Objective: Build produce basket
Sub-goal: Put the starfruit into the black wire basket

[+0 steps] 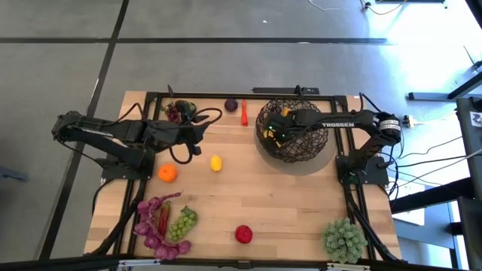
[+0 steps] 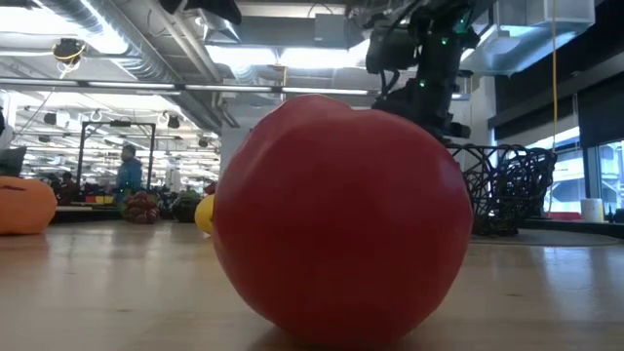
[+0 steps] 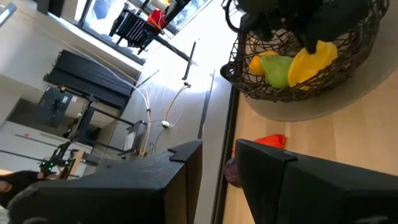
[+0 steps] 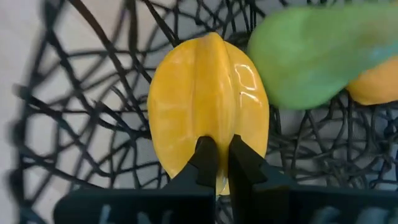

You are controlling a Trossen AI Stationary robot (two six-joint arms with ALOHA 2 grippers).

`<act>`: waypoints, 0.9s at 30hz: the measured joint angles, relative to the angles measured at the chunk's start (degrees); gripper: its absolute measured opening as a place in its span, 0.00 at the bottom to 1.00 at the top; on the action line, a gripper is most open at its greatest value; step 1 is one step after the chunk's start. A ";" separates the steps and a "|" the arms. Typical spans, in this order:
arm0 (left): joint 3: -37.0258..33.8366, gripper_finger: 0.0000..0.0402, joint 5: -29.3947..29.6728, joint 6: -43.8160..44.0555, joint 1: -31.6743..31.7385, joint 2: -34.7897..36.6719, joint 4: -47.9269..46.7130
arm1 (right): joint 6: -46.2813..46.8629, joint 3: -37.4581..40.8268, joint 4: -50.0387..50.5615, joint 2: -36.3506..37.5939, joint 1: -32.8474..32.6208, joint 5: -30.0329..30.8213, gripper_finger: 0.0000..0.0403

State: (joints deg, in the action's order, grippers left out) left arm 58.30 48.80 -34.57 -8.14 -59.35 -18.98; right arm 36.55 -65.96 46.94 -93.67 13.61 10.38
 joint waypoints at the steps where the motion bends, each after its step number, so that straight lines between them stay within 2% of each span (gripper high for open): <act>1: 0.00 0.22 0.02 0.02 0.06 0.00 0.00 | -0.90 0.40 -0.06 0.00 0.10 -0.27 0.01; 5: 0.00 0.22 -0.33 0.04 0.26 -0.02 0.00 | -2.22 0.79 -0.28 0.02 0.59 -2.88 0.06; 22: -0.02 0.22 -0.44 0.13 0.26 -0.04 0.00 | -2.42 0.79 -2.88 0.02 0.54 -3.13 0.34; 27: -0.02 0.22 -0.44 0.11 0.26 -0.04 0.00 | -2.34 -0.36 -2.01 0.00 0.61 -3.06 0.38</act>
State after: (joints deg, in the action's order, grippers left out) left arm 58.28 48.36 -34.46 -7.88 -59.40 -18.98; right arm 34.21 -66.31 44.93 -93.67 14.22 7.32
